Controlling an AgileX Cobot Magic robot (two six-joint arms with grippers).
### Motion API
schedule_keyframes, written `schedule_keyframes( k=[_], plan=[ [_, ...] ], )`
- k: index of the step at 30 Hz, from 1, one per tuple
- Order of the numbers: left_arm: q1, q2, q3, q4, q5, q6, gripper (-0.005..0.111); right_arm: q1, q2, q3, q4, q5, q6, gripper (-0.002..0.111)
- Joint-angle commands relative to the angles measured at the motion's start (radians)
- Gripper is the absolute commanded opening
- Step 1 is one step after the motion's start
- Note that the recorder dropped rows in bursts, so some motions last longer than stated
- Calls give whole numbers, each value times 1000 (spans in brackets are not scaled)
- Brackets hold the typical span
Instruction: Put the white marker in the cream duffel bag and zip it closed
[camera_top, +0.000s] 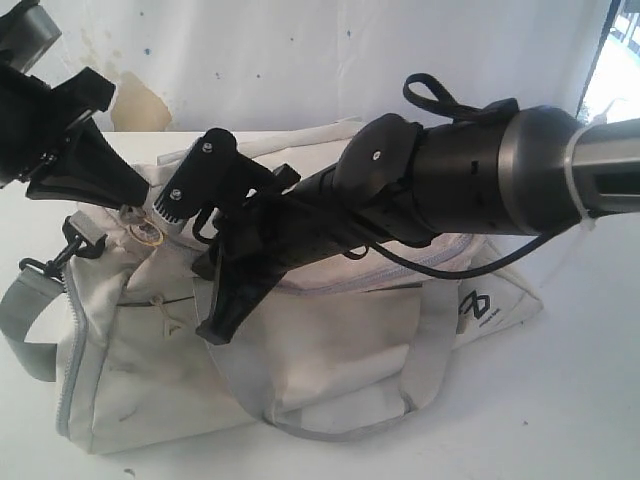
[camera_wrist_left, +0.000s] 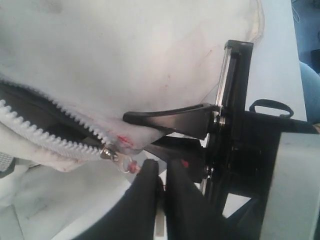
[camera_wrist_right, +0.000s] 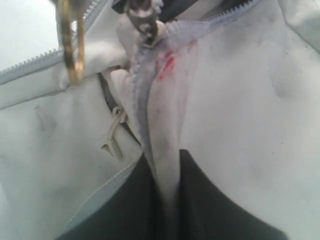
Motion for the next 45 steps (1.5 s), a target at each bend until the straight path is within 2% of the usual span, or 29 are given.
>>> schedule_keyframes(
  k=[1, 6, 14, 18, 24, 29, 40, 45],
  plan=[
    [1, -14, -4, 17, 4, -20, 0, 3, -2, 3, 6, 58, -1, 0],
    [11, -14, -4, 71, -19, -53, 0, 3, -2, 3, -17, 91, -1, 0],
    [140, -14, -4, 33, -19, -44, 0, 3, -2, 3, -51, 78, 30, 0],
    [177, -14, -4, 17, -56, -40, 0, 3, -2, 3, -105, 77, 40, 0],
    [179, -12, -4, -70, -113, 10, 0, 3, -2, 3, -213, 92, 143, 0],
    [179, 2, -4, -56, -173, 26, 0, 3, -2, 3, -257, 120, 182, 0],
    [179, 1, -4, 151, -291, 30, 0, 3, -37, 3, -264, 105, 182, 0],
    [179, 1, -4, 155, -383, 30, 0, 3, -50, 3, -282, 105, 182, 0]
  ],
)
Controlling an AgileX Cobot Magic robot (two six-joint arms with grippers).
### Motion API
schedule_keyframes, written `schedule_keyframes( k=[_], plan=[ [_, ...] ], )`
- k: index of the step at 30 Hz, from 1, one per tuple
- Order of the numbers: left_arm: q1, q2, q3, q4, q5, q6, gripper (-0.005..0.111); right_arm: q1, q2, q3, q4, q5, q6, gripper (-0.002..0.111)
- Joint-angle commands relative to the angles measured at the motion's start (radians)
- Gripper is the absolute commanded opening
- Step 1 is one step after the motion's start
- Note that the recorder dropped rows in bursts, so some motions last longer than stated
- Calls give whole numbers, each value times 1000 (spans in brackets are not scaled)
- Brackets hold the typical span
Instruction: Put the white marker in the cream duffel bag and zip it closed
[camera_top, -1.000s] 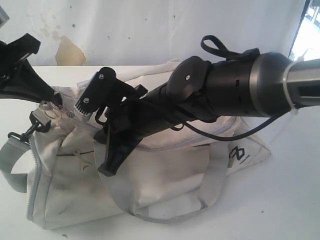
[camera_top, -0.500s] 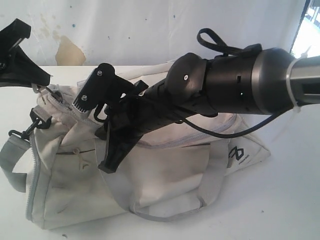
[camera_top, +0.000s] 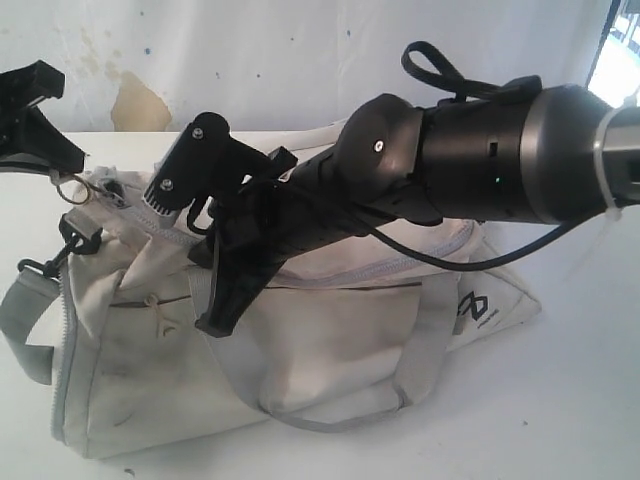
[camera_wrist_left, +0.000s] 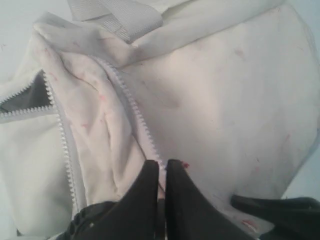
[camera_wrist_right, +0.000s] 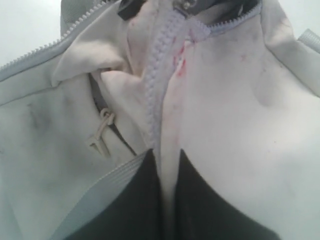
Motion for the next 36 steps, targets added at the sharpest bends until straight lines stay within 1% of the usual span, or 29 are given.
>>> schedule_keyframes(
  k=[1, 4, 9, 12, 15, 18, 23, 29, 30, 32, 34, 36],
  plan=[
    [18, -12, -11, 67, -231, 8, 0, -4, -13, 16, -70, 67, 7, 0],
    [18, -12, -11, 67, -328, 24, 0, -4, -15, 16, -96, 83, 7, 0],
    [18, -12, -11, 65, -490, 128, 0, -4, -15, 16, -128, 84, 7, 0],
    [18, -7, -11, 65, -562, 180, 0, -4, -15, 16, -128, 74, 21, 0],
    [18, 8, -11, 65, -629, 197, 0, -4, -15, 16, -154, 46, 71, 0],
    [18, 25, -11, 65, -662, 200, 0, -7, -15, 16, -158, 3, 117, 0],
    [16, 62, -11, 65, -691, 200, 0, -7, -13, 16, -158, -55, 135, 0],
    [16, 76, -11, 60, -684, 203, 0, -7, -13, 16, -163, -115, 135, 0],
    [16, 76, -11, 60, -682, 211, 1, -7, -13, 16, -163, -115, 135, 0],
    [16, 76, -11, 60, -675, 227, 7, -7, -13, 16, -157, -113, 137, 0],
    [16, 76, -11, 58, -668, 234, 19, -7, -13, 16, -133, -100, 137, 3],
    [16, 76, -11, 50, -668, 234, 32, -7, -13, 16, -108, -91, 137, 12]
  ],
)
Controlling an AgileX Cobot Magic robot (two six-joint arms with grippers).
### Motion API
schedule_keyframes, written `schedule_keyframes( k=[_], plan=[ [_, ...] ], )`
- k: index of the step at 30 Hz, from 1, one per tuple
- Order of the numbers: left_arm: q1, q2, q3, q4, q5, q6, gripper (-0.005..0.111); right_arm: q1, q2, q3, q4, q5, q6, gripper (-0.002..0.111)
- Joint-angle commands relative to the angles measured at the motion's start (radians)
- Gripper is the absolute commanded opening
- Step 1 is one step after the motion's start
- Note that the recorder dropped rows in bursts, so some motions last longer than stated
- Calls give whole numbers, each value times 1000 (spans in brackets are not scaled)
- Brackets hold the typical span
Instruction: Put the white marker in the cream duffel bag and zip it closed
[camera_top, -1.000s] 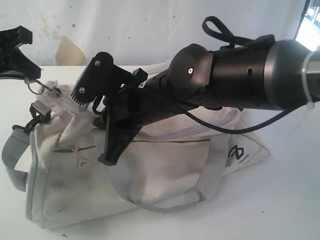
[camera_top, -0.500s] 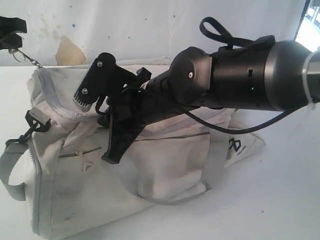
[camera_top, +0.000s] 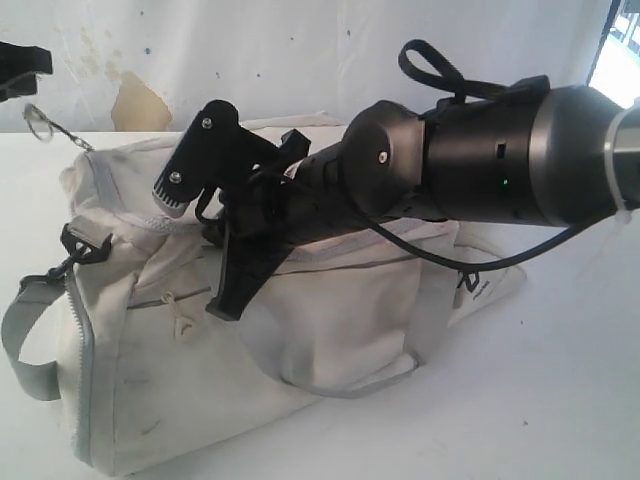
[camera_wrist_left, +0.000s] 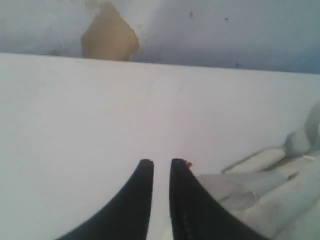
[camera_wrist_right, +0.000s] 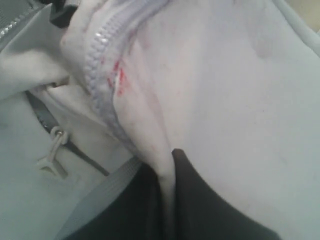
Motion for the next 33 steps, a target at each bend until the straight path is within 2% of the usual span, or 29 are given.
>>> schedule_keyframes(
  k=[1, 6, 7, 9, 12, 15, 20, 23, 27, 33],
  plan=[
    [14, -8, -14, -1, -67, 12, 39, -9, -1, 8, 54, 29, 17, 18],
    [14, -32, -14, -4, -54, 10, 64, -9, -3, 7, 111, 26, 118, 57],
    [14, -39, -14, -4, -46, 9, 66, -9, -5, 7, 111, 26, 149, 62],
    [14, -58, -14, 1, -26, 9, 67, -9, -17, 7, 111, 28, 282, 64],
    [14, -83, -14, 16, 29, -11, 62, -17, -45, 7, 111, 31, 481, 63],
    [14, -107, -14, 60, 107, -21, 50, -37, -74, -3, 103, 98, 627, 63],
    [12, -133, -14, 251, 247, -216, 38, -98, -105, -52, 55, 342, 805, 63],
    [10, -146, -14, 339, 330, -330, 32, -135, -111, -77, -84, 475, 994, 63],
    [-33, -172, -14, 494, 396, -442, 20, -172, -120, -106, -302, 623, 1165, 50],
    [-131, -197, -14, 735, 472, -614, 0, -246, -138, -123, -346, 729, 1193, 23]
  ],
)
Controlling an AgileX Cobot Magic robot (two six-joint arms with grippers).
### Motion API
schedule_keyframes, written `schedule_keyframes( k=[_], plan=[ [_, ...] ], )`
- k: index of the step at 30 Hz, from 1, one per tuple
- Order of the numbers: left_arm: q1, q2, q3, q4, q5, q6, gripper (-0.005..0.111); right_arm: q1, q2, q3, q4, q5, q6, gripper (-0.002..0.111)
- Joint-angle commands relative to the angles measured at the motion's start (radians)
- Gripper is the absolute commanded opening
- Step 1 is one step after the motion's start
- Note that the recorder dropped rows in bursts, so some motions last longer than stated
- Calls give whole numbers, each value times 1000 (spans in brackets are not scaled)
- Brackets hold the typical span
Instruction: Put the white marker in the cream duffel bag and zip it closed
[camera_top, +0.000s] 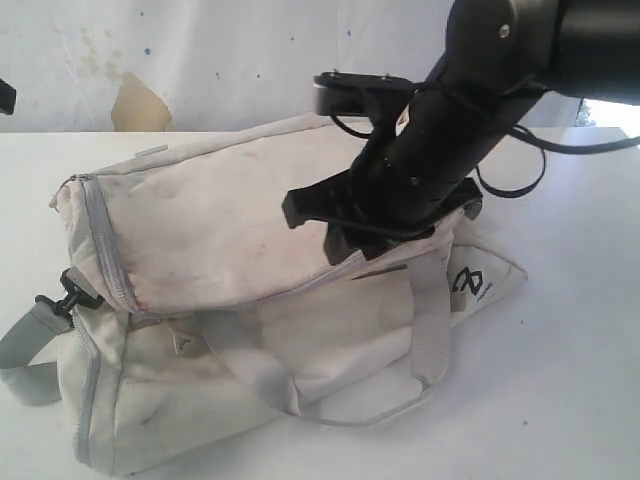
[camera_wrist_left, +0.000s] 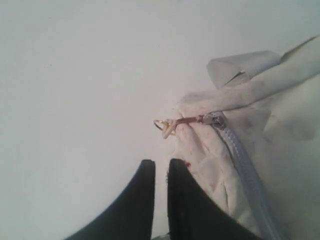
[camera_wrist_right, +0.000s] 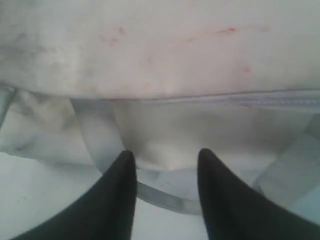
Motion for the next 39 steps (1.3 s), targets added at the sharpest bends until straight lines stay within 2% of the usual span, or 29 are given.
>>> schedule_keyframes(
  k=[1, 6, 7, 13, 19, 24, 30, 39],
  plan=[
    [-47, -20, -6, 151, 73, -134, 0, -70, -28, -10, -30, 64, 25, 18],
    [-47, -22, -6, 149, 94, -173, 0, -184, -44, -10, -33, 94, 25, 2],
    [-47, -21, -6, 144, 105, -173, 0, -233, -46, -8, -48, 113, 23, 0],
    [-47, -21, -6, 122, 127, -158, 0, -433, -46, -6, -166, 186, 15, 0],
    [-47, -21, -6, 122, 109, -158, 0, -574, -46, 41, -166, 170, -66, 0],
    [-47, -19, -6, 129, 106, -154, 0, -584, -53, 53, -170, 147, -155, 0],
    [-47, -25, -6, 137, 114, -167, 0, -584, -80, 53, -175, 149, -158, 0],
    [-47, -147, -6, 126, 137, -168, 0, -584, -215, 53, -175, 163, -158, 0]
  ],
)
